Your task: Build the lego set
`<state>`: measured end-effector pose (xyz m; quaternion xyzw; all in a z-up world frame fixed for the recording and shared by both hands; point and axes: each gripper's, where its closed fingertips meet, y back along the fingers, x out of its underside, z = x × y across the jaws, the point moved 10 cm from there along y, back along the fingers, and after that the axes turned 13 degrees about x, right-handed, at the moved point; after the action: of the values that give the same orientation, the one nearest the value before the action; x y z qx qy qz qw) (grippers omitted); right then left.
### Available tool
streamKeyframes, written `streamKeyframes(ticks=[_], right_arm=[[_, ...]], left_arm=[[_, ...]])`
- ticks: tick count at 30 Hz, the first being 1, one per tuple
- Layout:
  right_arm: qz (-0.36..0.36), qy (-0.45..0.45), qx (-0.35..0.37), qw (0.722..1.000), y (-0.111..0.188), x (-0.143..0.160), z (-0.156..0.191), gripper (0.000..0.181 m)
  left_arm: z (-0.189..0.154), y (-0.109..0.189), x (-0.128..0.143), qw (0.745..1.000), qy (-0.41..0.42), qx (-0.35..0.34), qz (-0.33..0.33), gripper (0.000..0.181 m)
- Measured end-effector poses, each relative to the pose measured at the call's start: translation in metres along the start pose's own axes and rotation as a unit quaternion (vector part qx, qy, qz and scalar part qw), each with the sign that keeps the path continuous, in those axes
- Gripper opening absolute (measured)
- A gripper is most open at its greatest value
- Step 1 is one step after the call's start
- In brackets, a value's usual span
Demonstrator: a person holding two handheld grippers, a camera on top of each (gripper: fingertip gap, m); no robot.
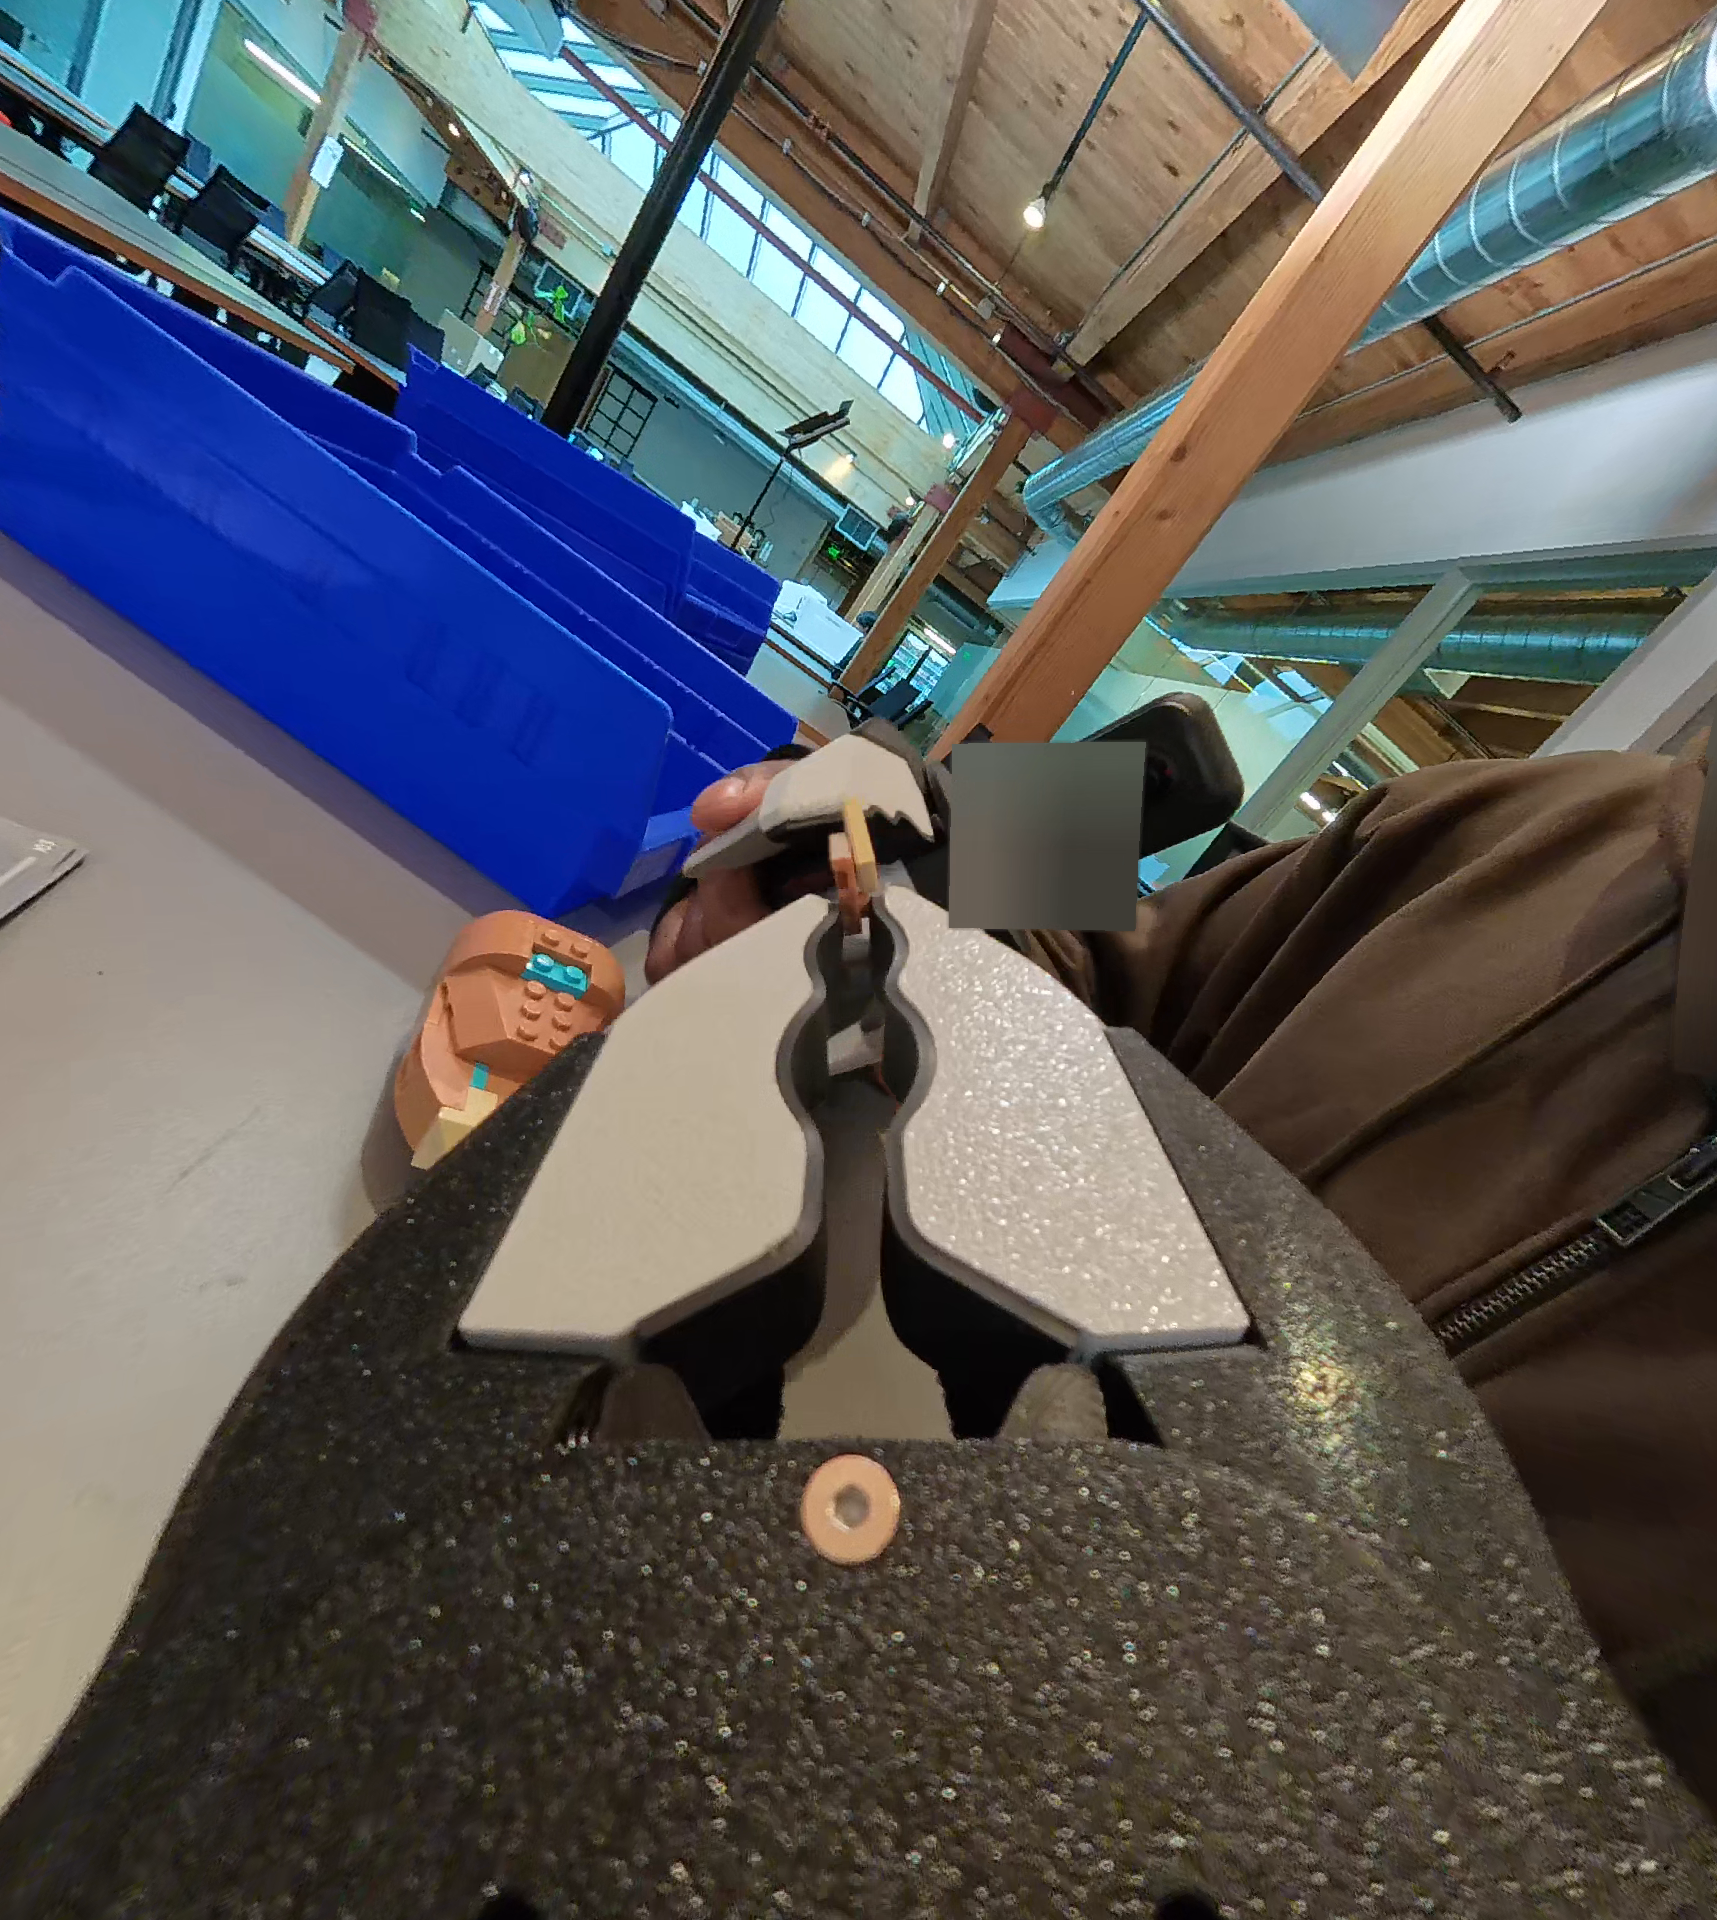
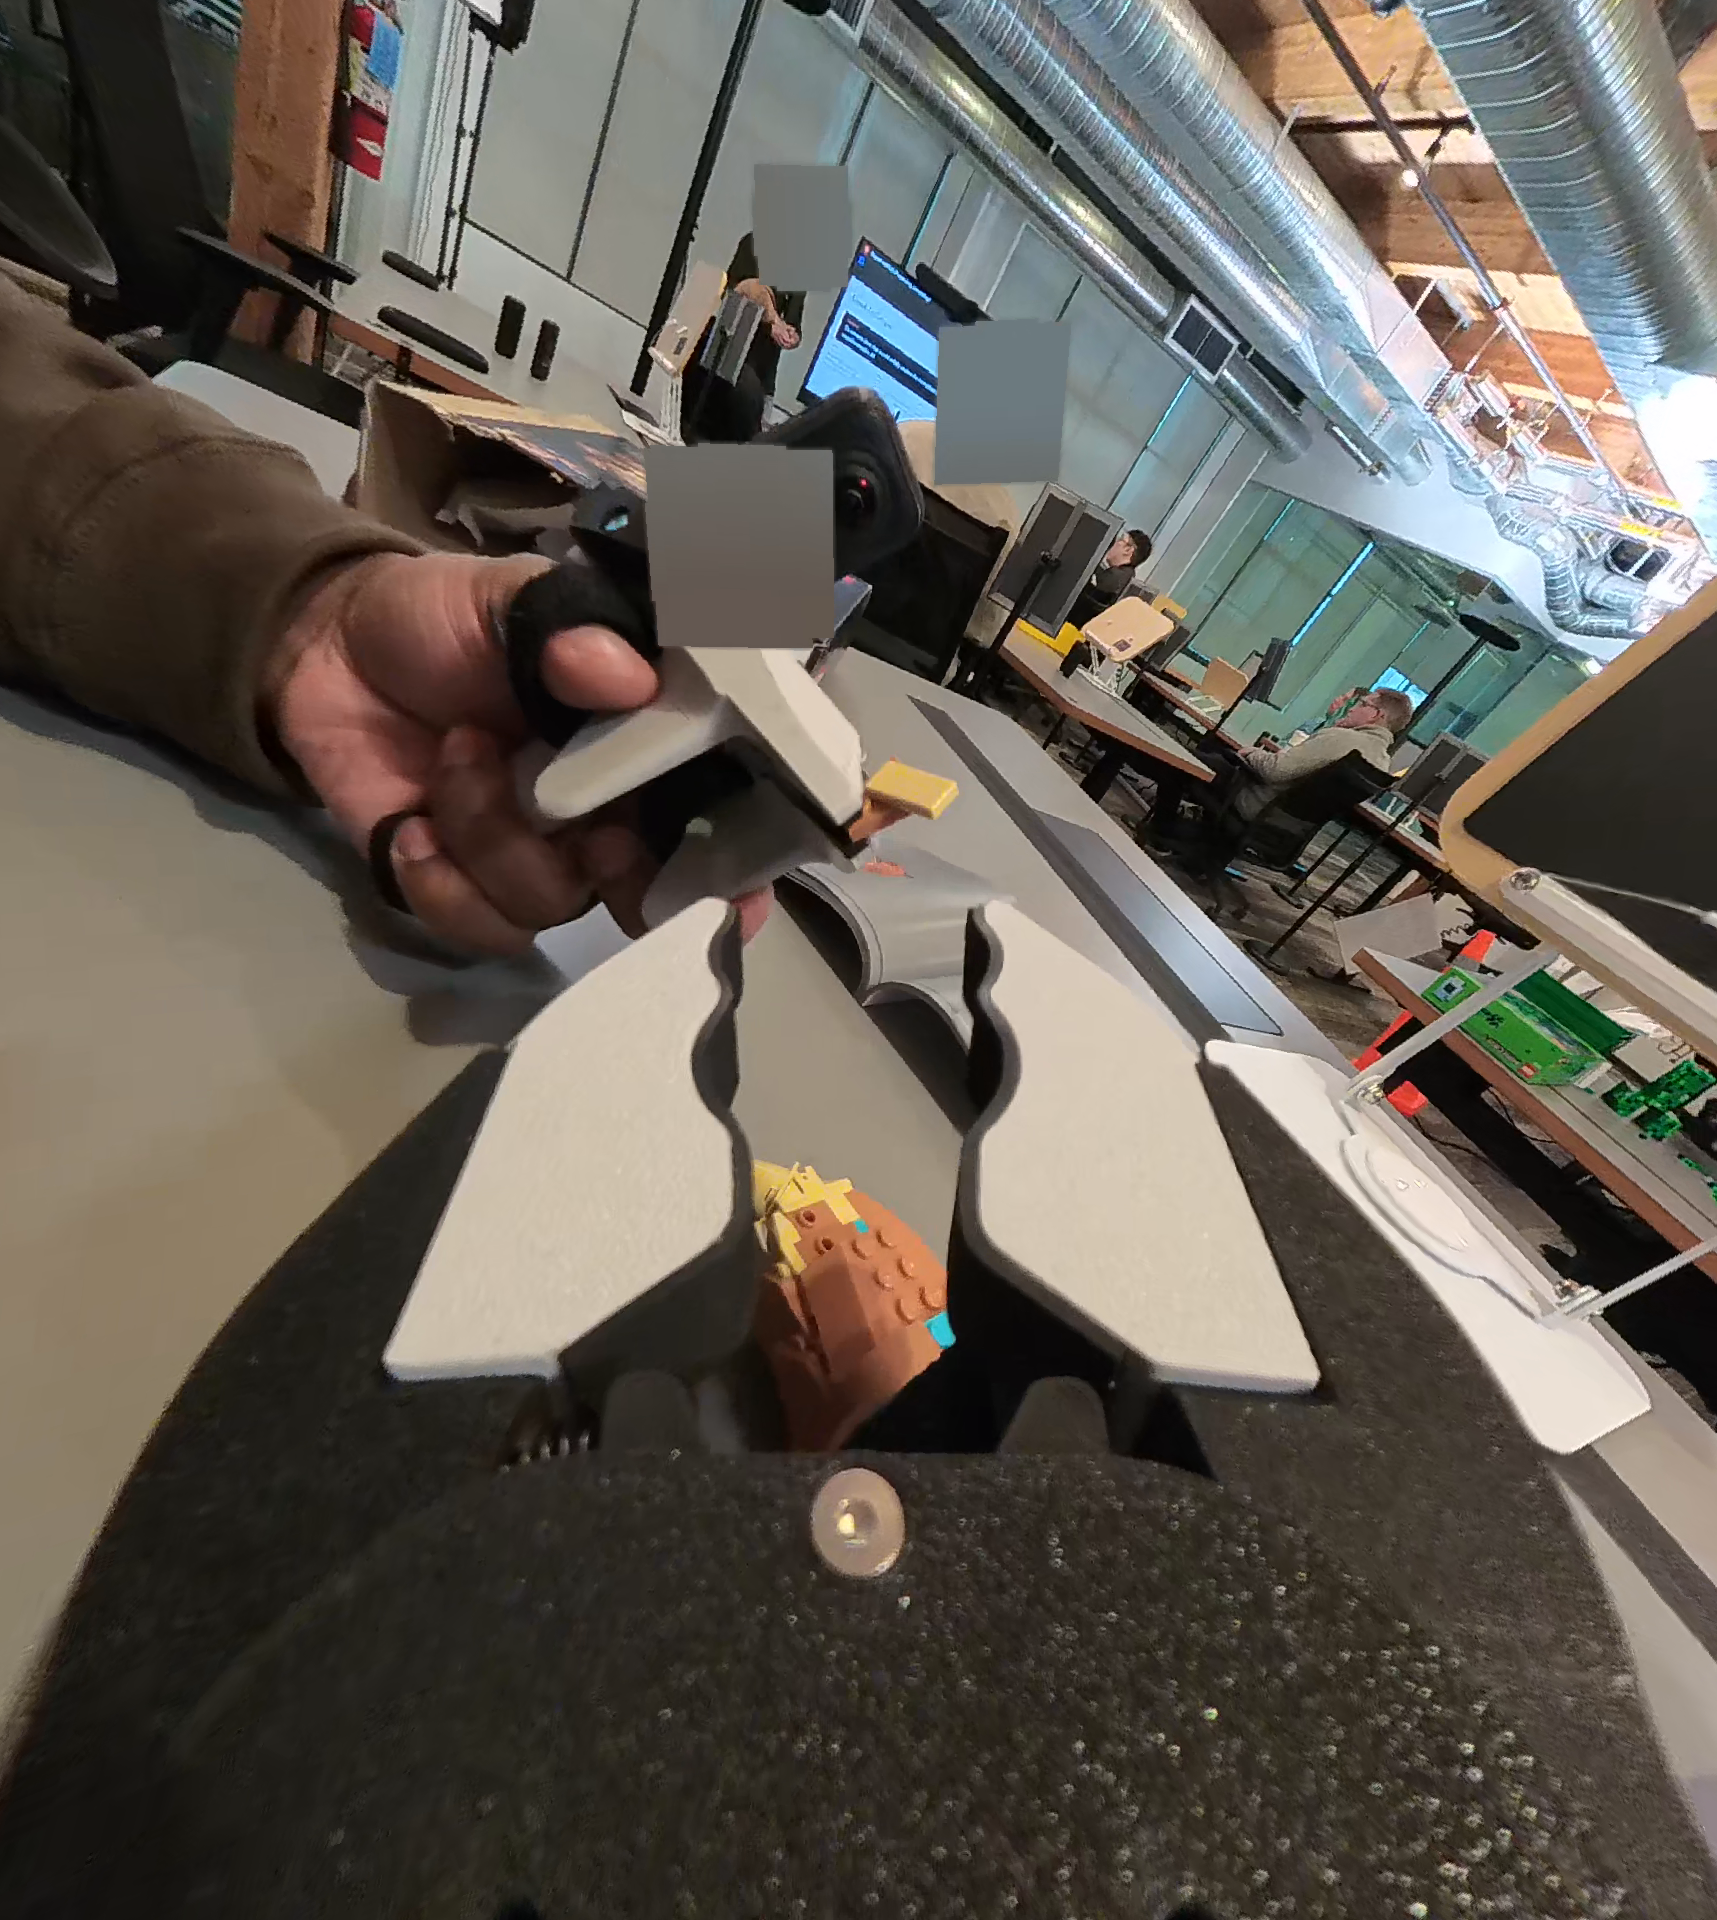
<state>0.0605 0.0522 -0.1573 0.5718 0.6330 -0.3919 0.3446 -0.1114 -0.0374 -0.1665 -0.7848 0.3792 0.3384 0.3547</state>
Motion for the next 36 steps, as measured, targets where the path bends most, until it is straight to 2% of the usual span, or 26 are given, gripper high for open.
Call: streamKeyframes(ticks=[9, 19, 36], right_arm=[[-0.005, 0.002, 0.005, 1.000, 0.003, -0.002, 0.002, 0.038], [-0.001, -0.026, 0.012, 1.000, 0.002, 0.002, -0.003, 0.038], [-0.011, -0.021, 0.009, 1.000, 0.003, -0.001, 0.001, 0.036]], left_arm=[[-0.007, 0.007, -0.009, 0.997, -0.068, -0.029, -0.008, 0.005], [-0.004, 0.011, -0.011, 0.997, -0.059, -0.033, -0.021, 0.005], [-0.011, 0.013, -0.014, 0.994, -0.098, -0.040, -0.013, 0.005]])
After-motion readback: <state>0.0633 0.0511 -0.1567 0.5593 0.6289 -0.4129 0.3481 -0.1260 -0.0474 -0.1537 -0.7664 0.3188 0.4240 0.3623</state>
